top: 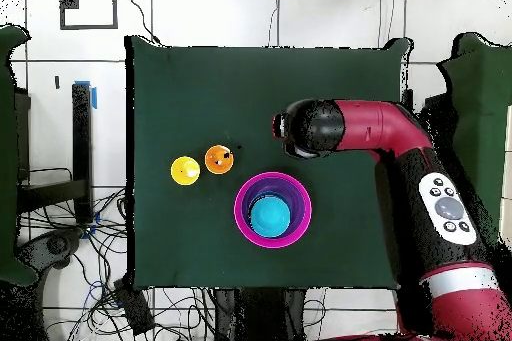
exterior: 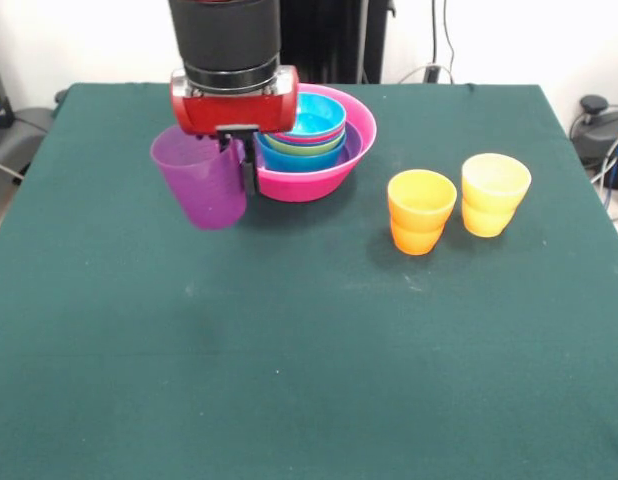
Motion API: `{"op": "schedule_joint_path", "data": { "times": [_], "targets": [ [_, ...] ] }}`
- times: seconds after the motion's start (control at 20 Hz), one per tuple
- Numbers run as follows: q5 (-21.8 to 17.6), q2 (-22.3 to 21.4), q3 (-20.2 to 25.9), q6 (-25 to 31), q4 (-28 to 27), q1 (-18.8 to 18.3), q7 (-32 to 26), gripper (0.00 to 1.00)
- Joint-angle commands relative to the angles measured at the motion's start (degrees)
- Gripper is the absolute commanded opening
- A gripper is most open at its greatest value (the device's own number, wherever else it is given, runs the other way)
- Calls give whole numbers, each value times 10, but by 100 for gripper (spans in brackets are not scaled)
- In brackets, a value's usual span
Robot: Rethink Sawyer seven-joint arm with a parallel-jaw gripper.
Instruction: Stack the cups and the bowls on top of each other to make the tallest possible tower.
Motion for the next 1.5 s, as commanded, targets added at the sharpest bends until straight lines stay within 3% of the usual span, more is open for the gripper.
{"op": "schedule_joint_path", "data": {
  "times": [0.05,0.85,1.5],
  "targets": [
    [13,-7,-30,-11,47,26,70,0],
    [45,-28,-55,-23,72,53,89,0],
    [87,-63,-78,-50,124,86,130,0]
  ]
}}
